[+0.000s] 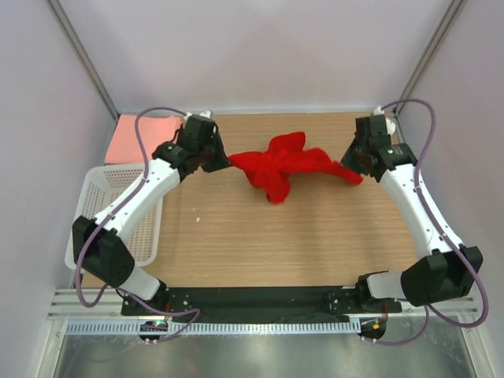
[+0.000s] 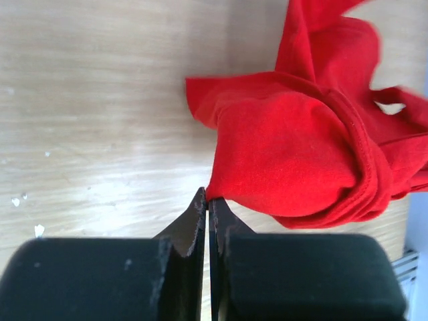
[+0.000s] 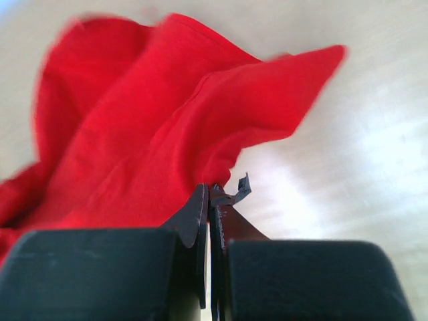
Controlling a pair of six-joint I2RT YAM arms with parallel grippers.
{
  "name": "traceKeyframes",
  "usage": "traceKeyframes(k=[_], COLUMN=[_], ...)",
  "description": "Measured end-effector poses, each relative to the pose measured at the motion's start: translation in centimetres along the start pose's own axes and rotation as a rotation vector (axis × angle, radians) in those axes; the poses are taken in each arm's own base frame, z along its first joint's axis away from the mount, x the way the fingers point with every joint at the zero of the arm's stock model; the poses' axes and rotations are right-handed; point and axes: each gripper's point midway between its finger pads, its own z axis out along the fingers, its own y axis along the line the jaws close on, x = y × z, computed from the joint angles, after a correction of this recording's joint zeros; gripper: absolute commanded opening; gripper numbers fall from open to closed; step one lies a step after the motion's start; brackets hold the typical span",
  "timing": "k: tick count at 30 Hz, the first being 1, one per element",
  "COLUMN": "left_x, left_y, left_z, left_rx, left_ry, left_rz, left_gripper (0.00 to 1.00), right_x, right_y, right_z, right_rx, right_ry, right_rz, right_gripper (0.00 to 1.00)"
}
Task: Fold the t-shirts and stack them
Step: Move the tshirt to the center of the board
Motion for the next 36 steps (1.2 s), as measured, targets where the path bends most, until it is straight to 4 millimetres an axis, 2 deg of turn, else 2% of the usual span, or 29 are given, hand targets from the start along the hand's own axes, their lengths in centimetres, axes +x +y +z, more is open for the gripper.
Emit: traceKeyframes(k=[4,5,6,7,8,9,10,13,15,17,18,21,23,25,28,30,33,36], left_x=[5.0,6.4,7.9,9.1,10.5,11.3,12.0,13.9,14.4,14.7,15.0,16.0,16.4,16.4,15.9,15.6,15.3,15.5], left_y=[2.6,3.4,4.6,6.1,8.0,9.4,10.3,11.9,10.9,8.4,6.3,2.0,1.4,1.9,3.2,3.6,2.9,0.7], left_z=[3.1,3.5,3.9,4.1,4.0,3.9,3.8,2.7,1.9,1.5,1.4,1.6,2.3,3.7,6.5,7.5,7.2,6.2], left_rx=[-0.050,-0.067,-0.097,-0.139,-0.192,-0.229,-0.250,-0.270,-0.223,-0.127,-0.048,0.111,0.128,0.101,0.034,0.020,0.075,0.187], left_ry=[0.162,0.201,0.238,0.265,0.297,0.318,0.333,0.354,0.339,0.314,0.300,0.285,0.290,0.308,0.345,0.353,0.353,0.357], left_rz=[0.004,0.003,0.015,0.022,0.021,0.025,0.024,0.031,0.050,0.084,0.110,0.146,0.138,0.116,0.066,0.045,0.027,0.029], left_gripper=[0.01,0.12,0.19,0.26,0.41,0.47,0.50,0.55,0.54,0.54,0.55,0.57,0.58,0.58,0.57,0.57,0.57,0.60], right_x=[8.8,10.9,12.3,13.8,15.3,16.6,17.6,18.4,17.5,15.5,14.2,11.0,9.4,8.3,7.7,7.5,8.5,10.0], right_y=[-5.1,-6.3,-7.0,-8.2,-9.6,-10.8,-11.7,-12.2,-11.3,-9.6,-8.3,-4.7,-2.1,0.6,4.6,7.1,8.9,8.3], right_z=[3.8,4.3,4.6,4.7,4.8,4.8,4.6,4.4,4.5,5.0,5.5,7.6,9.6,11.7,15.0,17.4,18.8,18.3], right_rx=[0.147,0.177,0.189,0.215,0.248,0.272,0.293,0.300,0.276,0.231,0.197,0.113,0.068,0.026,-0.042,-0.069,-0.071,-0.027], right_ry=[0.206,0.255,0.281,0.311,0.343,0.366,0.392,0.417,0.403,0.365,0.342,0.284,0.268,0.256,0.258,0.275,0.299,0.347], right_rz=[-0.017,-0.018,-0.017,-0.020,-0.015,-0.007,0.003,0.009,0.015,0.027,0.032,0.037,0.012,-0.034,-0.134,-0.180,-0.224,-0.257], right_gripper=[0.01,0.01,0.01,0.07,0.13,0.23,0.28,0.38,0.41,0.42,0.44,0.46,0.47,0.50,0.48,0.47,0.47,0.47])
